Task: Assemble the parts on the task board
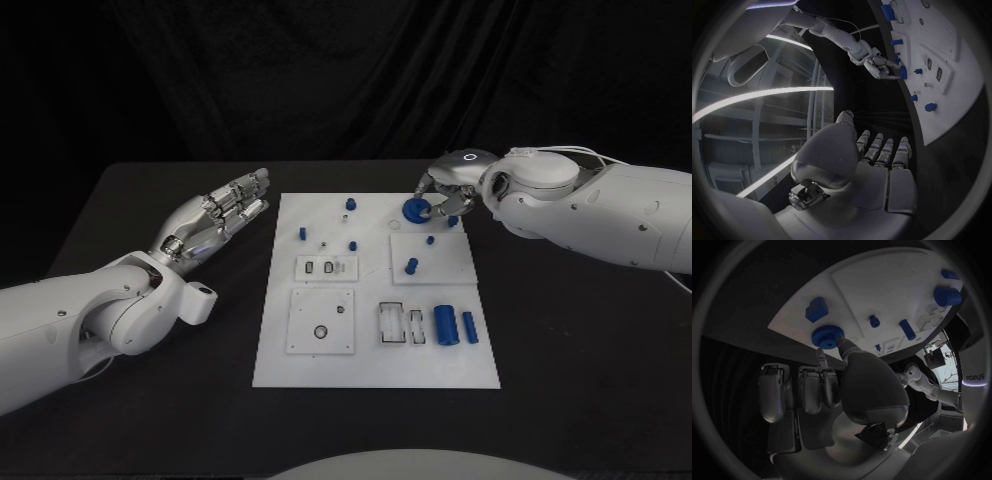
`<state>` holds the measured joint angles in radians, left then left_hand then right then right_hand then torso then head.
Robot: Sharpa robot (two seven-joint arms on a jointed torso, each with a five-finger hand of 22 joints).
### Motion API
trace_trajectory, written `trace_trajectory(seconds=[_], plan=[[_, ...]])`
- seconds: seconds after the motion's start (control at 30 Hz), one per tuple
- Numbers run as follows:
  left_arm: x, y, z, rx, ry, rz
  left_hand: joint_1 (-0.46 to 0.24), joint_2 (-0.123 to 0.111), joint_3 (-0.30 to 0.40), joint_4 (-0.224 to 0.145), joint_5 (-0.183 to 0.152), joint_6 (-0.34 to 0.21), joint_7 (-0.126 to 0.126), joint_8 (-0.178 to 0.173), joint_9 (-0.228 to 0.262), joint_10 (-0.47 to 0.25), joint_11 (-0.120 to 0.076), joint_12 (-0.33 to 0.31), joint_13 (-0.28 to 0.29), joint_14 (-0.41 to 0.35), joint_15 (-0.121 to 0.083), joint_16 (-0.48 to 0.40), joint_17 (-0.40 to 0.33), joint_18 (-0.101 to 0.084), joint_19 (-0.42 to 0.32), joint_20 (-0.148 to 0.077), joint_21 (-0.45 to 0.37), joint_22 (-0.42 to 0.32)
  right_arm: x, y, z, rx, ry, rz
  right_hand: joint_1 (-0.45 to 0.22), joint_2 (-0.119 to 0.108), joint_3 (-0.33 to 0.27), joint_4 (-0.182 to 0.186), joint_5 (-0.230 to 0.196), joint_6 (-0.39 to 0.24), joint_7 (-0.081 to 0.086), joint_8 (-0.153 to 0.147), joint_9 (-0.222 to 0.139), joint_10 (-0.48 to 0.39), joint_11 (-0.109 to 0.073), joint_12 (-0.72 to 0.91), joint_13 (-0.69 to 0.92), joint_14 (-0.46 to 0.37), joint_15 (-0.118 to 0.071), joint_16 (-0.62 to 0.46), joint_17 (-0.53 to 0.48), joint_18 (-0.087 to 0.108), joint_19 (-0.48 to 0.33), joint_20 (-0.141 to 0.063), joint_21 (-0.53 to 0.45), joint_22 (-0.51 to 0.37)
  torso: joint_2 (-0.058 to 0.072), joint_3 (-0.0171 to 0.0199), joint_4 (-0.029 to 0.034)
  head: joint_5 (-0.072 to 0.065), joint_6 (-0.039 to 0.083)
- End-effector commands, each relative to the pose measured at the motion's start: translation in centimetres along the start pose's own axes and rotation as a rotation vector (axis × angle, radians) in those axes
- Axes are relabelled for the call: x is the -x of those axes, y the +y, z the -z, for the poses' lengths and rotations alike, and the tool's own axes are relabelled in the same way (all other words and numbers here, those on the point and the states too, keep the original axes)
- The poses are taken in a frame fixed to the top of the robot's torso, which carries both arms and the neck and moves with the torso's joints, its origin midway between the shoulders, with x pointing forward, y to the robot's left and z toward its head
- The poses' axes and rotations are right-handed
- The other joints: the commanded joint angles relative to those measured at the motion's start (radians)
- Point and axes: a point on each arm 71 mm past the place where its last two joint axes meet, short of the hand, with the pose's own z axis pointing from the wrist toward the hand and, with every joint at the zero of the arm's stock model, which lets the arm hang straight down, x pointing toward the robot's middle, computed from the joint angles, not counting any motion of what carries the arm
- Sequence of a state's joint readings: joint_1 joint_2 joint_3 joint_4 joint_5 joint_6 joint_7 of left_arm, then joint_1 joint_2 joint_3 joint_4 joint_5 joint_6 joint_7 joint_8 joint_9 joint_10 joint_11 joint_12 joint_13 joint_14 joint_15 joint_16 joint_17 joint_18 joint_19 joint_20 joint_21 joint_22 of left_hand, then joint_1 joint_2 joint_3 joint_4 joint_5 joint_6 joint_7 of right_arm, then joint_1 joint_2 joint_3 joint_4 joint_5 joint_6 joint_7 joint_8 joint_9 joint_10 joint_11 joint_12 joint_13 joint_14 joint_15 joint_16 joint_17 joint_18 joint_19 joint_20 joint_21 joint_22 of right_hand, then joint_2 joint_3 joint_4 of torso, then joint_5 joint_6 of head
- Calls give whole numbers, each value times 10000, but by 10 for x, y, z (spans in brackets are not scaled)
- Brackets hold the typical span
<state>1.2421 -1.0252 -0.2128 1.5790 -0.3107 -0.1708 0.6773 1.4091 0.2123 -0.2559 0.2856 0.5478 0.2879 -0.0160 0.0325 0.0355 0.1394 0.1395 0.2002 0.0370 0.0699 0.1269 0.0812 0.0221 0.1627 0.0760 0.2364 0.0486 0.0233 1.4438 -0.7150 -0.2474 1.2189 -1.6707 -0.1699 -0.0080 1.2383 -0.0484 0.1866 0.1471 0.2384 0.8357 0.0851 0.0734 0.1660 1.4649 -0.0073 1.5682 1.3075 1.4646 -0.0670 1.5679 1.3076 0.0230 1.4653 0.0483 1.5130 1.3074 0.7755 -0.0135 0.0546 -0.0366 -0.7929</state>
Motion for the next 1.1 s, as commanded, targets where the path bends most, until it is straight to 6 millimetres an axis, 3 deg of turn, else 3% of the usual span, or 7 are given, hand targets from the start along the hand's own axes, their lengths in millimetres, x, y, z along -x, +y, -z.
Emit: trace_trajectory(seconds=[0.03,0.17,0.47,0.67,0.9,1.1], plan=[[-1,-11,0,-1415,154,61,100,-11,75,5,36,-78,19,28,-1,-47,20,-45,-4,8,85,13,4,162,3,96,39,8,-3,-2,-1,-242,154,18,105,-36,-1,-100,-72,86,20,44,27,1059,93,26,2633,1062,75,29,2632,-49,587,38,27,2298,2,-3,3,10,-15],[-1,-11,0,-1404,161,66,100,-9,77,6,38,-88,19,27,-2,-47,21,-43,-3,13,94,16,5,164,12,109,45,12,-5,-1,-3,-240,157,18,232,1,61,-194,-41,194,20,88,78,1059,104,26,2633,1062,86,29,2632,-49,590,56,27,2302,3,-4,3,23,-19],[-1,-10,0,-1381,163,67,100,3,84,9,43,-92,20,27,-2,-52,27,-43,-4,34,126,35,9,168,35,147,61,19,-9,1,-7,-100,-47,3,489,131,295,-433,630,1017,-44,470,519,1059,60,26,2633,1062,55,29,2632,-49,595,41,22,2322,5,0,13,68,-24],[0,-10,0,-1358,150,61,100,9,88,10,45,-97,21,26,-2,-53,27,-43,-3,45,142,45,12,170,52,165,73,25,-8,3,-6,129,-465,-18,862,173,383,-924,1226,1886,-307,1195,1485,1059,-148,26,2633,1062,-143,29,2632,-77,673,-149,104,2388,0,-1,-8,151,-40],[2,-10,2,-1326,118,44,105,24,99,8,53,-127,19,22,-6,-61,24,-45,-4,66,179,63,16,174,79,203,92,33,-3,7,-2,414,-993,-51,827,245,358,-1112,2039,1703,-354,1748,2427,1059,-199,26,2633,1062,-228,29,2632,-123,793,-232,241,2472,-3,-17,-13,209,-19],[3,-11,4,-1293,71,20,110,26,102,5,56,-139,16,20,-7,-61,23,-44,-4,79,195,74,18,175,87,220,98,35,14,17,-2,710,-1315,-5,747,240,352,-1087,2145,1622,-344,1795,2562,1059,-197,26,2633,1062,-230,29,2632,-160,885,-238,358,2530,11,-16,1,234,-15]])
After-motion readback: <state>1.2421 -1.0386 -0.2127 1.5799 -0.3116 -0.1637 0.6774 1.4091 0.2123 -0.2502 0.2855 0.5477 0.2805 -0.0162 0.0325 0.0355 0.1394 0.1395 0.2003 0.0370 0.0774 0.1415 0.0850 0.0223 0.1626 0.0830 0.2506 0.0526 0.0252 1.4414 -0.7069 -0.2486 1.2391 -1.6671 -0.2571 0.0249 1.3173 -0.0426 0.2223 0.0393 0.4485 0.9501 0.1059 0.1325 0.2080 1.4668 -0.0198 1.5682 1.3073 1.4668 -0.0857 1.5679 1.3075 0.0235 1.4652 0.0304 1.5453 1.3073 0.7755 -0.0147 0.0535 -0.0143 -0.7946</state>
